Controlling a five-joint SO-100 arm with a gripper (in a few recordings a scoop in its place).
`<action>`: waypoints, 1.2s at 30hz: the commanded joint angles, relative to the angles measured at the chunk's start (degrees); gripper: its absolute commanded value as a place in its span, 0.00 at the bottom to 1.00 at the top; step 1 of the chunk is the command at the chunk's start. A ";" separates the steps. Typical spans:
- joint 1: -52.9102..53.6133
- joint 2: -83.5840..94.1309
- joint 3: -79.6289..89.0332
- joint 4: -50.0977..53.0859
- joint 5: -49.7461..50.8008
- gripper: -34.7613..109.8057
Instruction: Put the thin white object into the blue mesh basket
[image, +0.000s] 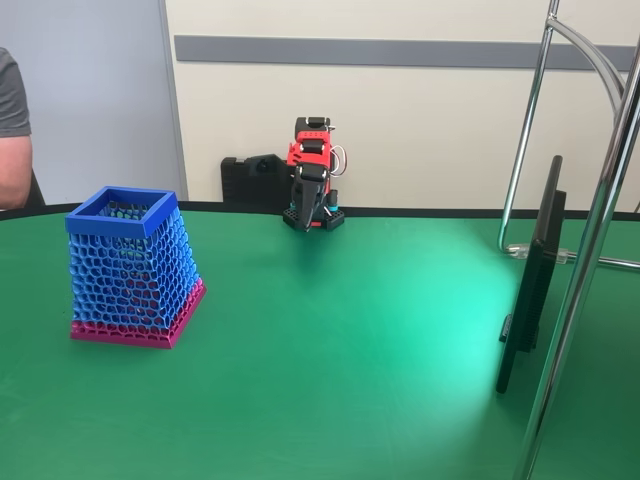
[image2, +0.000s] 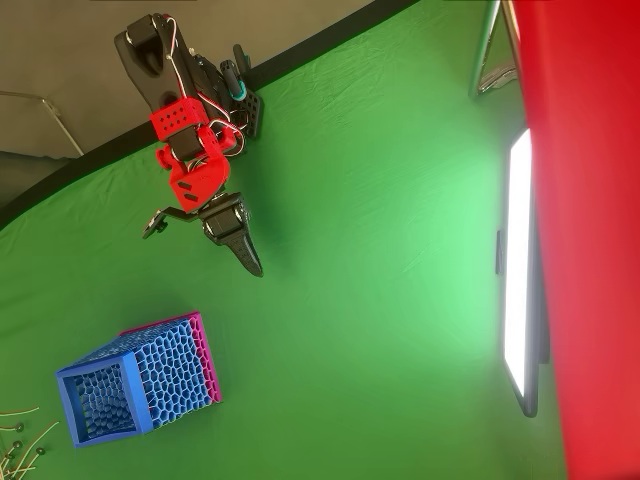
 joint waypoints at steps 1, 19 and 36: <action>-0.26 2.55 0.44 2.90 1.05 0.24; -1.05 17.67 0.44 25.93 3.25 0.25; -3.08 17.58 0.44 30.67 2.72 0.25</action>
